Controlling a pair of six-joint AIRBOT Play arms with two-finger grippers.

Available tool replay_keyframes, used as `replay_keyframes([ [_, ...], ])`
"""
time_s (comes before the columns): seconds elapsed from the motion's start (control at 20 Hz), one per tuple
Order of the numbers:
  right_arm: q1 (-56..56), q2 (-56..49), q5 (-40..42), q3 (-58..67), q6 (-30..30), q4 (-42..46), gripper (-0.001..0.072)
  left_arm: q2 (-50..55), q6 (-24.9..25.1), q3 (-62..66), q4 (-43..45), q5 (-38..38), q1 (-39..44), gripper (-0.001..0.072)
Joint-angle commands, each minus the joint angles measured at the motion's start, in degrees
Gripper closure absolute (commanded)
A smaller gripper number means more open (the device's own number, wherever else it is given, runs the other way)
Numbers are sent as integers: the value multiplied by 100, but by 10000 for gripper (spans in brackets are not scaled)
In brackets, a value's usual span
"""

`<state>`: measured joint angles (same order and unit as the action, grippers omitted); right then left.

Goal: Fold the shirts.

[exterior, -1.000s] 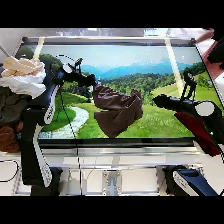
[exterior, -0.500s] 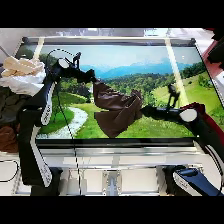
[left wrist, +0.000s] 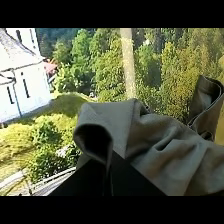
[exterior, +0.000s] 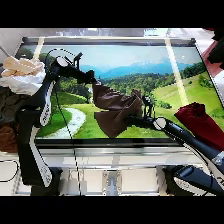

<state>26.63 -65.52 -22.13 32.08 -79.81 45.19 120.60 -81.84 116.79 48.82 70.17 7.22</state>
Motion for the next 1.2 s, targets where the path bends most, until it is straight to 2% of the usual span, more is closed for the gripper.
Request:
replay_keyframes([
  [0.0, 120, -173, 984, -17, -79, 66, 271, -4, 28, 4, 2, 37, -7, 693],
  [0.25, 120, -13, 186, -17, -136, 387, 270, -4, 72, 4, 4, 35, -11, 694],
  [0.45, 120, 708, -361, -17, -251, 890, 269, -4, 87, 4, 4, -11, -11, 693],
  [0.6, 120, 855, -590, -20, -960, 1617, 270, -4, 85, 4, 2, -13, -9, 693],
  [0.7, 120, 839, -651, -39, -1663, 2352, 269, -4, 85, 4, 2, -11, -9, 693],
  [0.85, 120, 807, -210, -234, -2472, 2990, 268, -4, 85, 4, 2, -7, -9, 694],
  [1.05, 120, 481, 1073, -415, -2824, 2763, 267, -4, 85, 4, 2, -22, -9, 693],
  [1.15, 122, 173, 1482, -415, -2835, 2319, 267, -4, 85, 4, 0, -22, -9, 693],
])
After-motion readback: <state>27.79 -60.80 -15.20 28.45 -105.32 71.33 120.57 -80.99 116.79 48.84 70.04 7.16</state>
